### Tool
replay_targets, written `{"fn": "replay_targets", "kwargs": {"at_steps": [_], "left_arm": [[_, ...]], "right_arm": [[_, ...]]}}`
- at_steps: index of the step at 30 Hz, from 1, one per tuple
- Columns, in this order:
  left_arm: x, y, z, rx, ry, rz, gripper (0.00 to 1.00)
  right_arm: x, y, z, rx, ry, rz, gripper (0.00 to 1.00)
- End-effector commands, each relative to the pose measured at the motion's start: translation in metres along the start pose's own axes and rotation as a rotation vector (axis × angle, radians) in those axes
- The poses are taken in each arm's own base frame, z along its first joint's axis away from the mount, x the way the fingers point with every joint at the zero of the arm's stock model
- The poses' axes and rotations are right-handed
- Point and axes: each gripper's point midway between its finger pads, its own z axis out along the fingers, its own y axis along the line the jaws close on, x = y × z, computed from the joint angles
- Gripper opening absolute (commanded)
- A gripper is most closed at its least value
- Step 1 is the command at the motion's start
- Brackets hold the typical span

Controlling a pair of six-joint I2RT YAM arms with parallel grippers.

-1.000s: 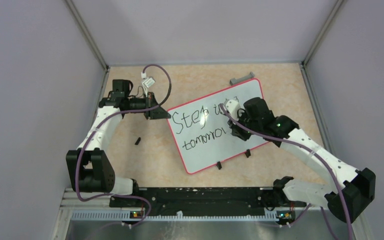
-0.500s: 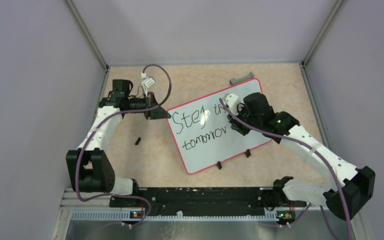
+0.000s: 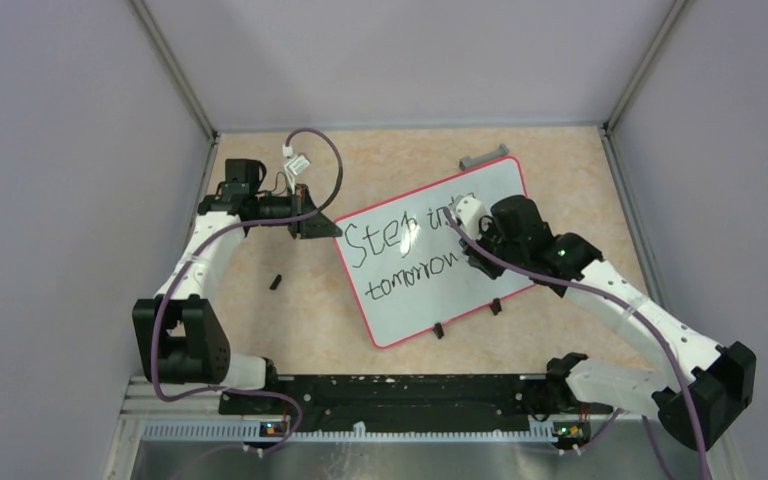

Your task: Write a sentence on the whiteboard

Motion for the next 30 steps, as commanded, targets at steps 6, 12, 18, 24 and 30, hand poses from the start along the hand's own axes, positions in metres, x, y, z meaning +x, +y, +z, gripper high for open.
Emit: {"fn": "replay_targets", "kwargs": {"at_steps": [6,12,18,24,30], "left_arm": [[0.002,0.008,0.004,-0.022,0.019,0.035,0.00],[0.003,0.007,0.003,-0.025,0.019,0.038,0.00],[0.003,0.007,0.003,-0.025,0.018,0.040,0.00],[0.003,0.007,0.003,-0.025,0.018,0.038,0.00],[0.004,0.007,0.003,-0.025,0.018,0.039,0.00]], "right_arm": [[0.004,-0.010,-0.004,0.056,0.001,-0.002,0.00],[-0.020,-0.019,-0.007,0.078,-0.041,-0.005,0.00],[-0.037,-0.026,-0.010,0.099,-0.069,-0.012,0.00],[-0.042,-0.024,-0.015,0.083,-0.082,-0.016,0.00],[-0.029,-0.007,-0.036,0.010,-0.058,-0.016,0.00]]}}
